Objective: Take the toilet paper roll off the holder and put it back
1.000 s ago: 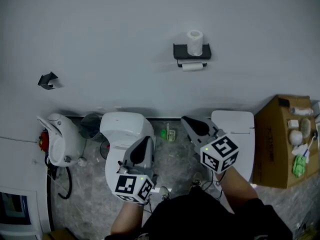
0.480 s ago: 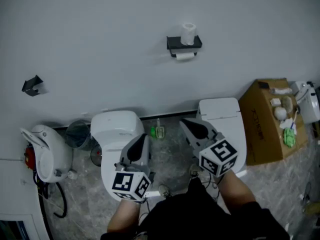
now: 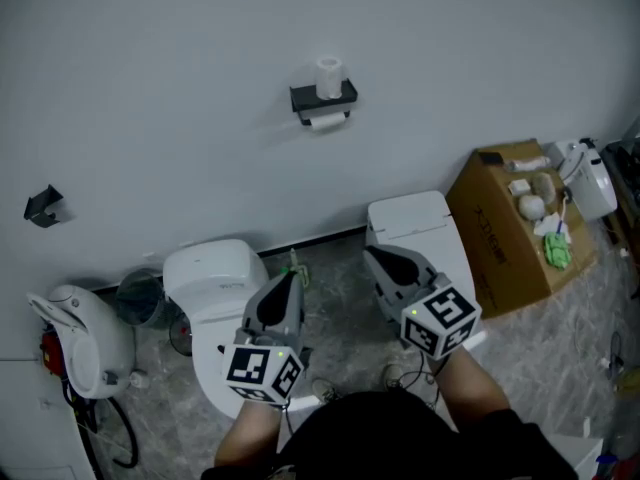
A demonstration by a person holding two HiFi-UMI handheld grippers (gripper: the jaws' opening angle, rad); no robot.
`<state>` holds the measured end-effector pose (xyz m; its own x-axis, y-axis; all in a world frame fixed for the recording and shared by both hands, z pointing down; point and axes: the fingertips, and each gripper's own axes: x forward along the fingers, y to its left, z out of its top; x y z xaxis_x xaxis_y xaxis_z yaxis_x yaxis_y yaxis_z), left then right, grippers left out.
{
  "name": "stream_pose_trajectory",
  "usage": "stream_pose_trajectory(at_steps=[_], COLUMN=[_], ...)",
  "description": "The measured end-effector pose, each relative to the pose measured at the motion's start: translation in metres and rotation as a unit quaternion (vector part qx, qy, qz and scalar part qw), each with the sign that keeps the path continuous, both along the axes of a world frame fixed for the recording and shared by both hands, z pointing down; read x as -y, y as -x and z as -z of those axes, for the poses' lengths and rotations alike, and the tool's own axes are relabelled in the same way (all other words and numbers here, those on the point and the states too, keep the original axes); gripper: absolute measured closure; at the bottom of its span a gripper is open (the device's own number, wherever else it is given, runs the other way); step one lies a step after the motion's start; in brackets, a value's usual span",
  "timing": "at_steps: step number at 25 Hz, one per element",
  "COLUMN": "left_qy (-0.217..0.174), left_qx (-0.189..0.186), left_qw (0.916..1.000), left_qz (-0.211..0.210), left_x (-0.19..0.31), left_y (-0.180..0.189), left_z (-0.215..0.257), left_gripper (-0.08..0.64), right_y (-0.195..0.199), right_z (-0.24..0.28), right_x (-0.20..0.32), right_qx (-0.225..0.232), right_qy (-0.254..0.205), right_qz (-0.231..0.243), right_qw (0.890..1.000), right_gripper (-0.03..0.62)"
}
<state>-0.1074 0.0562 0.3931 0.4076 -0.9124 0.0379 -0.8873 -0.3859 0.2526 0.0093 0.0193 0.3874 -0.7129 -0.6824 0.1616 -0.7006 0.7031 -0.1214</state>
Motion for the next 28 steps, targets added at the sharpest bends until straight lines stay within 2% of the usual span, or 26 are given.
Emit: stream_pose_trajectory(at_steps=[6,12,15,21,28], left_qy=[0.012,0.015,0.018,0.012,0.007], left_qx=[0.004,0.025,0.031,0.037,0.041], left_qw=[0.9999,0.9995,0.9991,0.9987,0.9984], left_qz=[0.003,0.015,0.022,0.034,0.037], left_x=[0.007,0.006,0.005,-0.002,-0.009], left_y=[-0.048,-0.101,-0.121,-0.145,-0.156], left_z=[-0.003,0.003,0.005,0.008,0.015], left_gripper=[0.555,0.555,0.555,0.555,0.555], right_y=[-0.047,-0.101,-0.119,-0.139,-0.148], right_z=[0.0,0.002,0.003,0.005,0.011], right_x=[0.007,0.013,0.013,0.008,0.001], right_qx=[0.017,0.067,0.071,0.072,0.069], right_qy=[0.008,0.028,0.028,0.025,0.017], right_qz=[0.004,0.018,0.028,0.044,0.052], right_qw=[1.0,0.997,0.997,0.996,0.996], right_gripper=[0.595,0.595,0.595,0.595,0.595])
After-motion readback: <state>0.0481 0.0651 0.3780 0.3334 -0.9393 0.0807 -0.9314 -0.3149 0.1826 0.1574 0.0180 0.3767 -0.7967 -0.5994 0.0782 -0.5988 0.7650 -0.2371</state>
